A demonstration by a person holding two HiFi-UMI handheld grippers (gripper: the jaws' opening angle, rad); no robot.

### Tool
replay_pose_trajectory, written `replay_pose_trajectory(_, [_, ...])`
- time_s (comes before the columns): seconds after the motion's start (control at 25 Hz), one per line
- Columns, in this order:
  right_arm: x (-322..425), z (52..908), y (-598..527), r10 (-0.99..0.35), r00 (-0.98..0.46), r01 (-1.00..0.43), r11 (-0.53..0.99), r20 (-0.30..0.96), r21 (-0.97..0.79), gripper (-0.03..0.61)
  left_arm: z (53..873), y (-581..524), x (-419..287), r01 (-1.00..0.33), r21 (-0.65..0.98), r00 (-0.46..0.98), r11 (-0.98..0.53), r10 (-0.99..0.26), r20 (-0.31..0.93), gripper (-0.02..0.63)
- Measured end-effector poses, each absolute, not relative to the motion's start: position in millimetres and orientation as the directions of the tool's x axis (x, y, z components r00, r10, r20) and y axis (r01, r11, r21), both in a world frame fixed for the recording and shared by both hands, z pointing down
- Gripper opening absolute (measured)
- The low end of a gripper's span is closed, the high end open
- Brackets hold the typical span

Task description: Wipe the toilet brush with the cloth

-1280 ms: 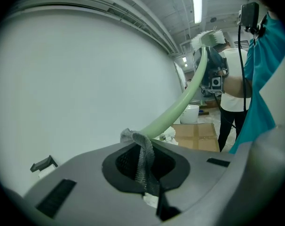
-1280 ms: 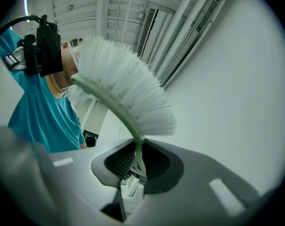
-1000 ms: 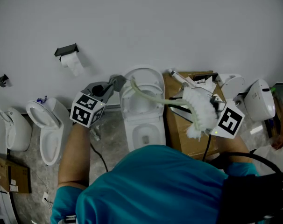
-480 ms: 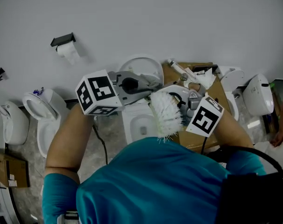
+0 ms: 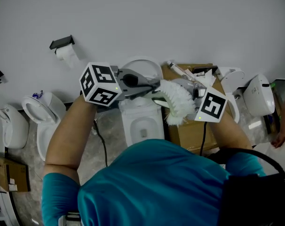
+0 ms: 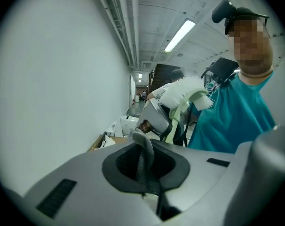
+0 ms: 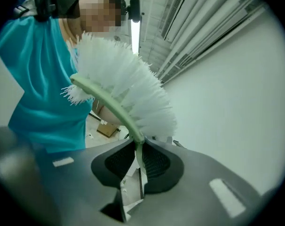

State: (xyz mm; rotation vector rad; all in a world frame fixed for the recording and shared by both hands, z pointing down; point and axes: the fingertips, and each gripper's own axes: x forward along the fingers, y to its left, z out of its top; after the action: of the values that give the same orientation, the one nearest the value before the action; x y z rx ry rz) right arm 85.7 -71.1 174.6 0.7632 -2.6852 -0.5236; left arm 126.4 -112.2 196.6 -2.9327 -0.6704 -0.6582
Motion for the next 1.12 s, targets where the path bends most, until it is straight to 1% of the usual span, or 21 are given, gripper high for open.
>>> replay_pose_trajectory(0.2, [90,172,-73,-0.524,-0.840,-0.452,0.821,0.144,0.350,0.052,199,-114,129,0.435,0.081,0.807,-0.897,0.429,0.405,0.021])
replay_pose_trajectory(0.44, [90,174,-74,-0.466,-0.874,-0.420,0.866,0.134,0.273,0.053,204,-110,125,0.484,0.220,0.759,-0.847,0.532,0.376,0.021])
replay_pose_trajectory(0.72, [104,167,-81,-0.433,-0.901,-0.430,0.893,-0.005,0.134,0.054,200,-114,123,0.512,0.376,0.740,-0.773,0.619,0.264,0.020])
replay_pose_trajectory(0.88, [111,164,-80,-0.418,-0.906,-0.422,0.904,-0.062,0.073,0.054,197,-112,121,0.532,0.423,0.724,-0.733,0.653,0.223,0.021])
replay_pose_trajectory(1.04, [121,162,-81,-0.415,-0.901,-0.418,0.908,-0.124,-0.002,0.054,189,-107,116,0.583,0.455,0.692,-0.673,0.705,0.156,0.020])
replay_pose_trajectory(1.12, [125,162,-81,-0.422,-0.895,-0.422,0.906,-0.143,-0.029,0.054,188,-104,115,0.599,0.457,0.678,-0.657,0.720,0.146,0.020])
